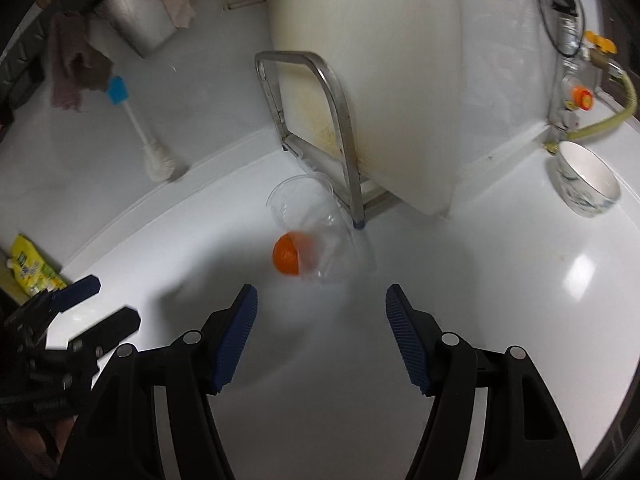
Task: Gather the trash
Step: 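Reach both tools toward the clear plastic cup and the orange by the dish rack, then grasp the clear plastic cup with the right tool while the left tool grasps the orange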
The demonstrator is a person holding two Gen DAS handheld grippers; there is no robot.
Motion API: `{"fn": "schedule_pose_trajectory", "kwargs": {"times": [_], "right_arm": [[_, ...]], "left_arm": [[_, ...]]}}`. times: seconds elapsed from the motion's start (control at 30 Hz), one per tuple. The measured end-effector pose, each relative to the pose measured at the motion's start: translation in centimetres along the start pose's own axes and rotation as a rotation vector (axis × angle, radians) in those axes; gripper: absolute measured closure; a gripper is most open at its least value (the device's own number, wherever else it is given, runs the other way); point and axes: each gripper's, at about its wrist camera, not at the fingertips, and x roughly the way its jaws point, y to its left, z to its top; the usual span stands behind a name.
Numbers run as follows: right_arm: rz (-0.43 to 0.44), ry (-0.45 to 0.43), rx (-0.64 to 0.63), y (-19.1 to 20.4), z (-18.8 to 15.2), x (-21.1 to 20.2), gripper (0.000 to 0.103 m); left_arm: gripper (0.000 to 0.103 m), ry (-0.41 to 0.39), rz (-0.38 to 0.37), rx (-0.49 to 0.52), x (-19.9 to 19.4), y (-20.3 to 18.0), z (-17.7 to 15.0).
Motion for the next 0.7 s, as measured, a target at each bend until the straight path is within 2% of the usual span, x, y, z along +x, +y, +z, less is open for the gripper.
{"fn": "schedule_pose_trajectory", "kwargs": {"times": [0.2,0.6,0.7], "right_arm": [[-0.021,0.034,-0.028,0.6,1.1,3.8,0.039],[-0.142,0.035,-0.075,0.9,2.4,7.1,0.040],[-0.145,0.043,-0.081,0.8,2.5,7.6,0.057]], "left_arm": [[0.012,0.017,-0.007,-0.017,1.9,0.5,0.0],[0.012,0.038,-0.012,-0.045,3.3,1.4,-0.5],[0.012,0.037,-0.013,-0.047,3.5,1.4,-0.5]]}}
